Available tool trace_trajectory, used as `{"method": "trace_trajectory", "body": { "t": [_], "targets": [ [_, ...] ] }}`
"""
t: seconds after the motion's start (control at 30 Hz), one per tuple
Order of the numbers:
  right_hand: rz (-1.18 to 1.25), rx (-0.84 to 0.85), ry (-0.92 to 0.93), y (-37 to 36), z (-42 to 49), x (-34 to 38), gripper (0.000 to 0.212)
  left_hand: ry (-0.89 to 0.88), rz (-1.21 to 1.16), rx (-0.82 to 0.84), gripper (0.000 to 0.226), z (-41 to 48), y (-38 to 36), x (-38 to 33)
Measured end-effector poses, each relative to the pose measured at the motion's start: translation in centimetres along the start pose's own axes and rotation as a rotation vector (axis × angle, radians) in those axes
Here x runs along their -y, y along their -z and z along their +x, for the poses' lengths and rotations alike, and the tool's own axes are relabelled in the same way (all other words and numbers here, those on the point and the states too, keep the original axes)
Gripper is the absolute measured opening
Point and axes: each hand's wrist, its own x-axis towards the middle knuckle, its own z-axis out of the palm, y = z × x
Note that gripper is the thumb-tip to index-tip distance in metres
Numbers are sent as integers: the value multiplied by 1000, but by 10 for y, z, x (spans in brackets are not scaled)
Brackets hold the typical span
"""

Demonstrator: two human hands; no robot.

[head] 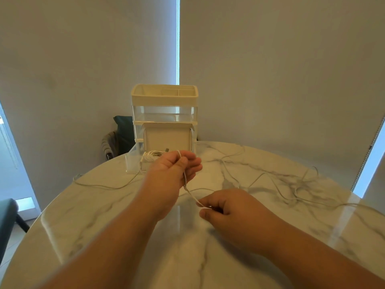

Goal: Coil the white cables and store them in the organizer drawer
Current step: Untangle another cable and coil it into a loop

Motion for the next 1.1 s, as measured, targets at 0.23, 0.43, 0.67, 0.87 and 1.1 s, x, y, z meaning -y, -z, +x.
{"method": "trace_trajectory", "body": {
  "t": [0.23, 0.43, 0.67, 0.87, 1.1],
  "targets": [
    [-86, -101, 28, 13, 1, 5, 19, -206, 561, 224, 24, -4, 1, 17],
    [-106, -172, 71, 19, 2, 5, 15, -221, 774, 398, 25, -8, -4, 17],
    [-108, -192, 115, 30, -1, 10, 22, -50, 664, 451, 32, -14, -6, 6],
    [-133, -215, 115, 34, -2, 9, 18, 34, 692, 519, 29, -16, -8, 2],
    [-110, -201, 97, 34, 0, 4, 18, 81, 720, 544, 30, -16, -9, 4]
  ]
}}
